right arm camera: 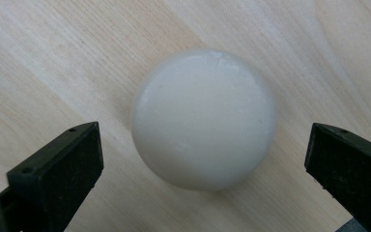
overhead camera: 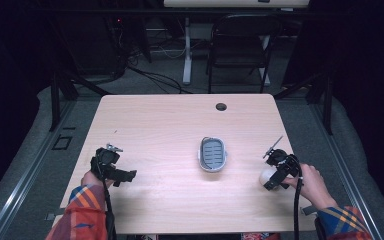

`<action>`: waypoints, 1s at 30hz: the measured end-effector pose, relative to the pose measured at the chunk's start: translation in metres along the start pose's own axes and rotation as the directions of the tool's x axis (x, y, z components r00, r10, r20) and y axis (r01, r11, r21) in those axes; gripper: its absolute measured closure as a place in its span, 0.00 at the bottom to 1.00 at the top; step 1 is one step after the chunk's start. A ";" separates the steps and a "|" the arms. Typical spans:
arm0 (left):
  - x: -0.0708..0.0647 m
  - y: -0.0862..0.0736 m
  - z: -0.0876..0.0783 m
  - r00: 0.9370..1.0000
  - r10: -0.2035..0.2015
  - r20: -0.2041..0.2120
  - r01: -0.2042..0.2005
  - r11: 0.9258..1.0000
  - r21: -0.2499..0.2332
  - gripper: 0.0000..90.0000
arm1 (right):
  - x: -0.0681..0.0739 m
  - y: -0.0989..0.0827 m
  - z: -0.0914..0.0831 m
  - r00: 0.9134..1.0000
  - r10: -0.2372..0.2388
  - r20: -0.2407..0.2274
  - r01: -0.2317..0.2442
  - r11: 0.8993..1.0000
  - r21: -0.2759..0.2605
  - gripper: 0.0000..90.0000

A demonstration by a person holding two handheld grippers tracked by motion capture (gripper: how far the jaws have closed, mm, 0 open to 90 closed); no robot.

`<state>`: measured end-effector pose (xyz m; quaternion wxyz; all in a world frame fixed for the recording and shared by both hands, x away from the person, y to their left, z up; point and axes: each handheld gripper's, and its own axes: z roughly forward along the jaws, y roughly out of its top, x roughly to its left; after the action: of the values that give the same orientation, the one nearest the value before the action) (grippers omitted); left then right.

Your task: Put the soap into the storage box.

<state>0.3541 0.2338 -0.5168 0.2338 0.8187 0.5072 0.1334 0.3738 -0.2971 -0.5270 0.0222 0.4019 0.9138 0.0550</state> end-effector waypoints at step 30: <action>0.000 0.000 0.001 1.000 0.000 -0.001 0.000 1.000 0.009 0.00 | 0.004 0.019 0.011 0.999 -0.039 0.022 0.038 0.998 0.052 0.24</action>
<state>0.3547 0.2335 -0.5175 0.2298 0.8197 0.5079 0.1317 0.3855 -0.2804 -0.5358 0.0236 0.3854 0.9221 0.0264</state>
